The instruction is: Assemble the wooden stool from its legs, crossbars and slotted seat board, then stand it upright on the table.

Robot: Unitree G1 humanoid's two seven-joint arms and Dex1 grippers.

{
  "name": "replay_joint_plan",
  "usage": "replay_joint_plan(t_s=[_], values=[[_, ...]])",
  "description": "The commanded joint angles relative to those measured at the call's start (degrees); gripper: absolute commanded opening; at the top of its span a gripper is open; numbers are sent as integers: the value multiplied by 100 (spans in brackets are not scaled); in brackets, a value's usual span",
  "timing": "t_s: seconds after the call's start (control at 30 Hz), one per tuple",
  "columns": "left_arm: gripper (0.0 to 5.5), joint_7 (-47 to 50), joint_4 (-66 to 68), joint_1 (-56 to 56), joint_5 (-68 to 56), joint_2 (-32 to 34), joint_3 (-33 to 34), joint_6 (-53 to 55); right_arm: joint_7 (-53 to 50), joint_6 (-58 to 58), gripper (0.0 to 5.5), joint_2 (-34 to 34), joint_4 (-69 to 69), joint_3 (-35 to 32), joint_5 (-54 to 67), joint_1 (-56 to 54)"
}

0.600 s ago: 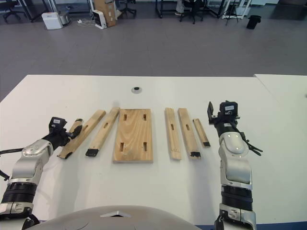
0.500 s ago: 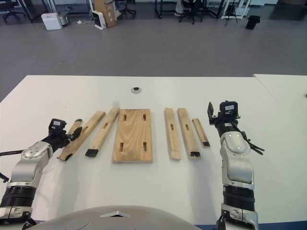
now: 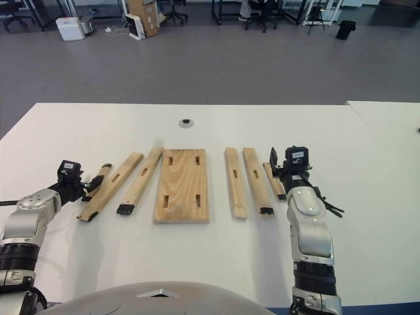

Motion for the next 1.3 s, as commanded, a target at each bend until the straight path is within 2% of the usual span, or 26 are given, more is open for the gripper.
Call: replay_joint_plan(t_s=[0.03, 0.43, 0.73, 1.1, 1.2, 1.3], values=[[374, -305, 313, -123, 267, 311, -236, -82, -120, 23, 292, 157, -187, -5, 1, 147], [374, -460, 318, -509, 217, 297, -210, -522, -276, -67, 292, 352, -140, 104, -48, 249], [374, -683, 519, -215, 552, 507, -446, -532, -246, -39, 292, 321, -151, 91, -43, 224], [202, -842, 982, -288, 701, 572, -459, -833, -339, -101, 292, 385, -35, 113, -83, 89], [143, -702, 1008, -643, 555, 241, -380, -1073, -346, -48, 292, 365, -34, 104, -79, -24], [129, -599, 944, -1025, 435, -2, -272, -1484, -312, 73, 292, 391, -135, 40, 82, -229]])
